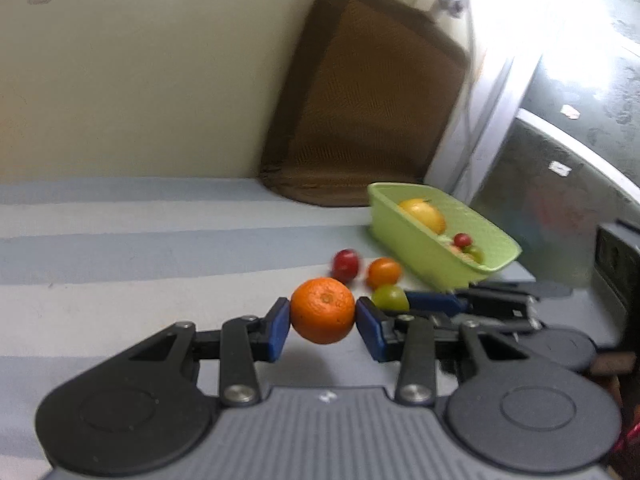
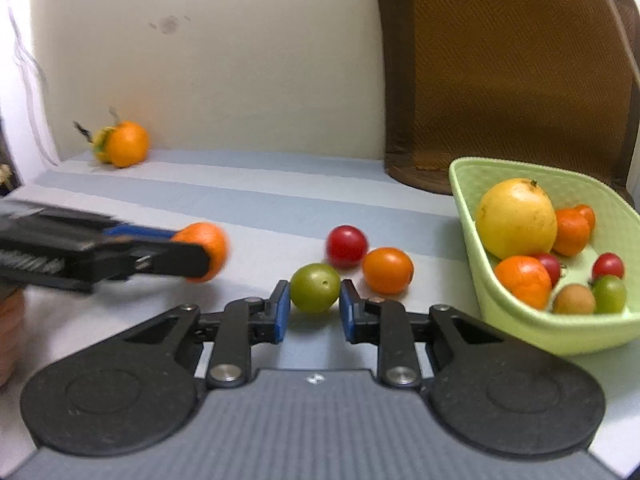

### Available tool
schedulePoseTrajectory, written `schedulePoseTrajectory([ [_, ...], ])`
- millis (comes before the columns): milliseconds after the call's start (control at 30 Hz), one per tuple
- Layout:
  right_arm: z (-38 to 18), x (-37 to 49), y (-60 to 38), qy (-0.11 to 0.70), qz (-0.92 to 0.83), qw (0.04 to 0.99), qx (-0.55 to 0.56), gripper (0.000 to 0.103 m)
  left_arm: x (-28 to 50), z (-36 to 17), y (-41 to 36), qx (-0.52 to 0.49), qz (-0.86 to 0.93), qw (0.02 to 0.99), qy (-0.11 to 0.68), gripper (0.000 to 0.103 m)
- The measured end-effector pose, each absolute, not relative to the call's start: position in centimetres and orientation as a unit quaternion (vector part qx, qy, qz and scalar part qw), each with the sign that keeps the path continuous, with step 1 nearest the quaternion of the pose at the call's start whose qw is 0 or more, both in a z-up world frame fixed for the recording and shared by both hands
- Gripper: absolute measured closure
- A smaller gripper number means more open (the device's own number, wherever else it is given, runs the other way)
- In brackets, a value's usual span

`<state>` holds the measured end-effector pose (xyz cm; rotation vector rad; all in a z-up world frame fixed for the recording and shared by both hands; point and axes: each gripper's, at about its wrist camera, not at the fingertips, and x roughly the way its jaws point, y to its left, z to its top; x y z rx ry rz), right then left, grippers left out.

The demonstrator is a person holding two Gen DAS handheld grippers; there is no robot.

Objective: Organize fruits
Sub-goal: 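Carry the mandarin and green tomato over the green bowl and open both tools, then grasp a red cherry tomato with the left tool while the right grasps an orange tomato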

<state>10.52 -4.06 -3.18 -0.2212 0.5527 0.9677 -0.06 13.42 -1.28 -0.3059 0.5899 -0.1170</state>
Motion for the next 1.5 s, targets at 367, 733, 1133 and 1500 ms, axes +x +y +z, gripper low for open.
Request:
schedulePoseTrajectory([
  [367, 0.5, 14.9, -16.1, 0.196, 0.339, 0.918, -0.056, 0.074, 10.4, 2.4, 1.6, -0.084, -0.151, 0.942, 0.287, 0.066],
  [733, -1.0, 19.0, -16.9, 0.195, 0.329, 0.923, -0.049, 0.071, 17.1, -0.2, -1.3, -0.061, -0.124, 0.932, 0.334, 0.065],
  [1133, -1.1, 18.3, -18.0, 0.177, 0.312, 0.933, -0.012, 0.071, 11.6, 5.0, 3.5, -0.125, -0.098, 0.957, 0.242, 0.064],
  [1500, -0.9, 10.5, -14.5, 0.210, 0.460, 0.863, 0.002, 0.071, 3.1, 0.0, 11.9, -0.159, 0.036, 0.941, 0.295, 0.064],
])
